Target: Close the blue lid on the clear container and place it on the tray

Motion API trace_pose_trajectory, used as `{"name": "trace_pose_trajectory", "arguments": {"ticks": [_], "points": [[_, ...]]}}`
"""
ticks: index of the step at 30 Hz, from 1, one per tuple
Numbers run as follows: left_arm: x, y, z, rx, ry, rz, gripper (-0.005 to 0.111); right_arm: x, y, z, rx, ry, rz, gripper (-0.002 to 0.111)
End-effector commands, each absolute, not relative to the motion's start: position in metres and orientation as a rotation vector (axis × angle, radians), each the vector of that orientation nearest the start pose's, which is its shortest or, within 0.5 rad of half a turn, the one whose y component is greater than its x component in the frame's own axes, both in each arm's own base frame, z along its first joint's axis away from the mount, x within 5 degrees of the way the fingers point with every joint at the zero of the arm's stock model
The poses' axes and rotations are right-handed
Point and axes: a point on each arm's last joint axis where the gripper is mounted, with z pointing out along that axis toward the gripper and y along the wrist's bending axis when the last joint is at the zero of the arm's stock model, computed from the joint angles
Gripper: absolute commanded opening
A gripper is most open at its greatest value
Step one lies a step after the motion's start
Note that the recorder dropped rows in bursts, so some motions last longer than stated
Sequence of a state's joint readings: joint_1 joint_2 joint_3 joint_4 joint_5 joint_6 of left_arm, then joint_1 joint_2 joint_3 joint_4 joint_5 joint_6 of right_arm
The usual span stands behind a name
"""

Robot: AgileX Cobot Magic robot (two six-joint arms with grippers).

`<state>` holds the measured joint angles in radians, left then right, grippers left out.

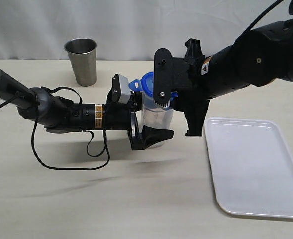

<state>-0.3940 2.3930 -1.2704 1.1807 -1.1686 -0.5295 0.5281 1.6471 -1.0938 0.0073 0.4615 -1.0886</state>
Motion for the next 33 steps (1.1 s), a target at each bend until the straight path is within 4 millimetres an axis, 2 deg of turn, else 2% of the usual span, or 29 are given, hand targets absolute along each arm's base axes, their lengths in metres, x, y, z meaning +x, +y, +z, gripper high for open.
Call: {"name": "trace_pose_trajectory", "arguments": {"ticks": [1, 19, 22, 23, 28, 29, 33], "points": [[0.3601, -0.2375, 0.0744, 1.207, 1.369, -1.087, 0.104, 0.2924, 0.1711, 0.2049, -1.932, 1.894, -0.149, 0.035], [0.3591, -0.239, 0.0737, 1.219, 1.369, -1.083, 0.102, 0.2924, 0.1711, 0.2049, -1.928, 1.898, -0.148, 0.035], [0.3572, -0.2424, 0.0732, 1.226, 1.371, -1.084, 0.084, 0.2924, 0.1711, 0.2049, -1.928, 1.898, -0.148, 0.035], [0.3567, -0.2437, 0.0729, 1.228, 1.375, -1.081, 0.074, 0.2924, 0.1711, 0.2049, -1.928, 1.898, -0.148, 0.035], [0.353, -0.2437, 0.0706, 1.28, 1.371, -1.092, 0.02, 0.2924, 0.1711, 0.2049, -1.925, 1.901, -0.147, 0.035], [0.3527, -0.2437, 0.0704, 1.285, 1.369, -1.093, 0.0, 0.2921, 0.1709, 0.2047, -1.928, 1.904, -0.145, 0.035], [0.3528, -0.2436, 0.07, 1.289, 1.372, -1.089, 0.0, 0.2919, 0.1708, 0.2046, -1.93, 1.906, -0.144, 0.036]]}}
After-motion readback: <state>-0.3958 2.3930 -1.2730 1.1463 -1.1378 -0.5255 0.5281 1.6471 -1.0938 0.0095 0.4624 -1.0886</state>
